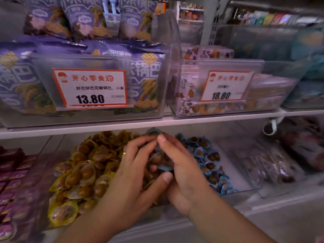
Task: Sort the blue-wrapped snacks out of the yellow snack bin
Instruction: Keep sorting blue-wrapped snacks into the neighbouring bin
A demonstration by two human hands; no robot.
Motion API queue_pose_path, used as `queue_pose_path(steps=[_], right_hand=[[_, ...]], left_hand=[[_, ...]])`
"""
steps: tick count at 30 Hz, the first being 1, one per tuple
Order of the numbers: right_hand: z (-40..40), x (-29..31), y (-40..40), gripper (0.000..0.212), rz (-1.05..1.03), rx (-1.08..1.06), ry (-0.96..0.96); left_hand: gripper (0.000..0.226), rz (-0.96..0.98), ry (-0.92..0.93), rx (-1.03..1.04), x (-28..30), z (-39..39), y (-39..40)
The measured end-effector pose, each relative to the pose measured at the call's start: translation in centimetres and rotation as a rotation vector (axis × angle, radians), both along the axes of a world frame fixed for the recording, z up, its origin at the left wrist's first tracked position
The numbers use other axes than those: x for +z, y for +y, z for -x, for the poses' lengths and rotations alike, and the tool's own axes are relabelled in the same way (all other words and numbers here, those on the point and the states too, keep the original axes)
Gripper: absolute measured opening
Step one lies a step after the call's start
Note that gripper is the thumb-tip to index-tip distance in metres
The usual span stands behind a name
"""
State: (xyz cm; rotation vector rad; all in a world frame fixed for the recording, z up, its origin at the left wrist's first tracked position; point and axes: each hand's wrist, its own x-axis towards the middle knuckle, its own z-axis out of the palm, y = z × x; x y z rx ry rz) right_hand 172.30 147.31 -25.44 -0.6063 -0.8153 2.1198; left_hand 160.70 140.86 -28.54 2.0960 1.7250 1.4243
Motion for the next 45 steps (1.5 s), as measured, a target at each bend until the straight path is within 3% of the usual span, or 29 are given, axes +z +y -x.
queue_pose_path(steps=[4, 8, 10, 13, 16, 19, 21, 24, 26, 29, 37, 41, 43, 45], right_hand=[[-1.9, -0.7, 1.8, 0.030, 0.051, -0.078, -0.058], [-3.8, -2.2, 5.1, 0.012, 0.013, -0.105, -0.307], [-5.8, -2.6, 7.5, 0.004, -0.142, -0.165, -0.481], [-9.8, -2.9, 10.9, 0.007, -0.562, -0.144, -0.939], [-12.7, -3.8, 12.4, 0.020, -0.646, -0.074, -1.088], [-12.7, -4.2, 12.8, 0.025, -0.629, -0.263, -1.020], [-11.2, -3.9, 12.1, 0.025, -0.631, -0.345, -0.907], [-8.0, -4.0, 9.7, 0.019, -0.733, -0.320, -0.758], [-5.6, -4.7, 7.5, 0.019, -0.833, -0.154, -0.721], [-3.2, -6.2, 5.1, 0.048, -0.968, 0.044, -0.757], [-2.5, -6.7, 4.5, 0.040, -0.980, 0.068, -0.702], [-2.3, -6.6, 4.4, 0.040, -0.967, 0.055, -0.697], [-2.3, -6.6, 4.4, 0.042, -0.977, 0.042, -0.711], [-2.3, -6.6, 4.5, 0.046, -0.986, 0.037, -0.733]], left_hand=[[0.062, 0.021, -0.014, -0.057, -0.5, -1.9, 1.2], [0.045, 0.079, 0.044, -0.107, -0.4, -1.9, 2.4], [0.033, 0.015, 0.071, -0.056, -0.2, -0.9, 2.8], [0.022, -0.085, -0.082, 0.105, -0.2, 0.9, 3.3], [0.017, 0.030, -0.203, 0.214, -1.2, 2.6, 3.8], [0.017, 0.332, -0.111, 0.195, -2.3, 4.3, 4.1], [0.019, 0.497, 0.110, 0.098, -2.6, 4.8, 3.9], [0.070, 0.665, 0.583, 0.004, -3.4, 4.8, 3.4], [0.082, 0.697, 0.757, 0.022, -4.0, 4.3, 3.2], [0.075, 0.649, 0.828, 0.069, -4.4, 4.1, 3.5], [0.021, 0.406, 0.692, 0.346, -4.5, 8.8, 5.9], [0.026, 0.506, 0.837, 0.253, -3.3, 9.0, 7.8], [0.034, 0.465, 0.913, 0.186, -2.4, 8.4, 7.8], [0.036, 0.378, 0.865, 0.084, -1.8, 7.2, 6.6]])
